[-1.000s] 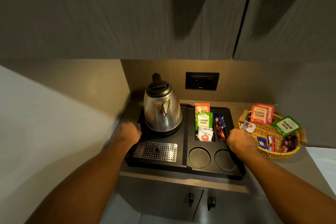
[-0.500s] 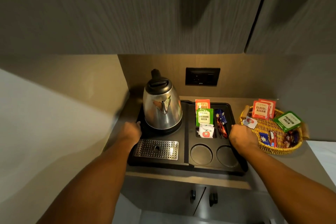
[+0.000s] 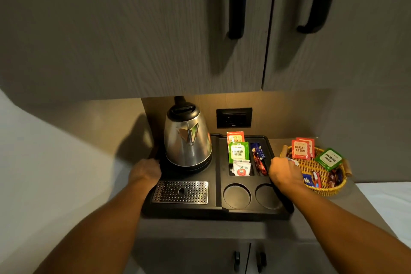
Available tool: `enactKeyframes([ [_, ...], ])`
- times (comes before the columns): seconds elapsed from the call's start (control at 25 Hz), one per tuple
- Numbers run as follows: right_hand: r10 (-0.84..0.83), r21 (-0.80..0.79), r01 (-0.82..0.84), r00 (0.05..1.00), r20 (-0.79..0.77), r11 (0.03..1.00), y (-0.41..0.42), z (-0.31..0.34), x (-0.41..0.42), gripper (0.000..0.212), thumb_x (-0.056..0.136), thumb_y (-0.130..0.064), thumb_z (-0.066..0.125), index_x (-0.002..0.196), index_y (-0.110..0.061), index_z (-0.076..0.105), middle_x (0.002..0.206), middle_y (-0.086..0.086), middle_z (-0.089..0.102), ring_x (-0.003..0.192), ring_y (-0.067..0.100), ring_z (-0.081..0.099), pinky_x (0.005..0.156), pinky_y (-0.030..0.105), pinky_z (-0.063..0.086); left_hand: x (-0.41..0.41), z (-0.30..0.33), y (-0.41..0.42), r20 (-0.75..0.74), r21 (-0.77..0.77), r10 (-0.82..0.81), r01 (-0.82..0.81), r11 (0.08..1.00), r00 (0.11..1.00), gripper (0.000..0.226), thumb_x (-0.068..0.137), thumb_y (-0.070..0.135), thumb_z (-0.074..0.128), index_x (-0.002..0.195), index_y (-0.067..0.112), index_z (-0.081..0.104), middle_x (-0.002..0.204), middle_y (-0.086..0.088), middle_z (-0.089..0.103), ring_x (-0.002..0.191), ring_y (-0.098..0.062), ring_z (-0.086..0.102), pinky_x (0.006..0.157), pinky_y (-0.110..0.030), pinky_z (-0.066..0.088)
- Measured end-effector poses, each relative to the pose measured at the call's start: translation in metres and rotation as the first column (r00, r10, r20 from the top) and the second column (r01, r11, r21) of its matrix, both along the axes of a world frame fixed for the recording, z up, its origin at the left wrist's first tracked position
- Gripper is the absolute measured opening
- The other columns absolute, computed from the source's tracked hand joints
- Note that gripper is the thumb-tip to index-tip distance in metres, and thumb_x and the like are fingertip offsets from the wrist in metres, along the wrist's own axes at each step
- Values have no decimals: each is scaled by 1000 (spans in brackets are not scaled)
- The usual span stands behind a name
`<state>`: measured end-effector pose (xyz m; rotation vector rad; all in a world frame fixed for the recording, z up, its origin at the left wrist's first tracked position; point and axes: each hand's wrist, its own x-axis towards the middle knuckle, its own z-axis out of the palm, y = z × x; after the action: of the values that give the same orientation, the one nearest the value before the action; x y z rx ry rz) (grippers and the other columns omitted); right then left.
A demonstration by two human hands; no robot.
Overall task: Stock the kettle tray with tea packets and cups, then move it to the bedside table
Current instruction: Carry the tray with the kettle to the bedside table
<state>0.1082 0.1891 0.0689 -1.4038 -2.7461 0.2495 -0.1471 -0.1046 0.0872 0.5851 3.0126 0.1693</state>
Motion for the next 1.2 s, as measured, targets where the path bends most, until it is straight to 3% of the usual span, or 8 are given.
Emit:
enactKeyframes([
  [0.16, -52, 63, 57, 996, -75, 996, 3, 26, 24, 21, 94, -18, 48, 98, -11, 67, 94, 11, 66, 81, 27, 65, 60, 32, 46, 11, 40, 14, -79, -101, -146, 138, 985, 986, 30, 102, 21, 40, 113, 11, 66, 119, -13, 65, 106, -27, 62, 88, -36, 46],
  [0.32, -166, 80, 177, 978, -123, 981, 23, 47, 90, 23, 94, -20, 47, 96, -11, 68, 85, 9, 66, 78, 26, 65, 60, 34, 49, 49, 72, 57, -95, 38, -183, 187, 982, 979, 26, 99, 19, 44, 114, 10, 64, 117, -15, 64, 101, -31, 61, 79, -36, 46],
  [0.52, -377, 101, 392, 916, -140, 914, 40, 62, 249, 24, 89, -26, 53, 97, -11, 69, 94, 12, 71, 83, 33, 66, 66, 35, 48, 161, 78, 132, -136, 52, -356, 366, 929, 925, 35, 101, 33, 38, 104, 16, 69, 100, -8, 66, 83, -26, 59, 69, -34, 46],
  [0.68, -545, 108, 562, 825, -152, 820, 17, 73, 416, 23, 85, -31, 55, 92, -14, 69, 80, 8, 66, 67, 28, 59, 59, 31, 45, 294, 70, 188, -78, 100, -542, 547, 831, 837, 34, 100, 31, 42, 106, 12, 69, 109, -12, 68, 99, -33, 64, 77, -39, 49],
  [0.8, -698, 104, 707, 707, -112, 699, -25, 76, 550, 20, 85, -27, 53, 92, -13, 67, 76, 5, 58, 65, 26, 55, 59, 31, 43, 410, 68, 220, -84, 79, -715, 720, 689, 694, 35, 102, 27, 39, 110, 7, 67, 115, -14, 68, 109, -33, 63, 93, -43, 46],
  [0.92, -818, 129, 823, 566, -99, 553, -76, 73, 677, 21, 86, -19, 46, 91, -13, 66, 88, 9, 66, 68, 26, 53, 61, 32, 42, 533, 66, 247, -65, 82, -849, 850, 520, 525, 41, 103, 30, 36, 112, 7, 68, 116, -17, 67, 107, -34, 64, 86, -40, 49],
  [1.04, -913, 138, 911, 401, -72, 389, -133, 71, 780, 22, 85, -15, 44, 85, -13, 66, 80, 7, 64, 68, 26, 57, 60, 33, 45, 651, 61, 264, -47, 110, -931, 928, 356, 362, 42, 104, 31, 35, 107, 7, 69, 111, -16, 68, 100, -34, 65, 79, -39, 50],
  [1.2, -977, 134, 971, 208, -53, 199, -186, 63, 884, 22, 87, -14, 46, 90, -13, 68, 87, 9, 68, 75, 29, 63, 59, 34, 46, 781, 53, 278, -52, 111, -977, 974, 198, 205, 38, 103, 32, 38, 105, 12, 70, 107, -11, 69, 94, -30, 65, 68, -34, 45],
])
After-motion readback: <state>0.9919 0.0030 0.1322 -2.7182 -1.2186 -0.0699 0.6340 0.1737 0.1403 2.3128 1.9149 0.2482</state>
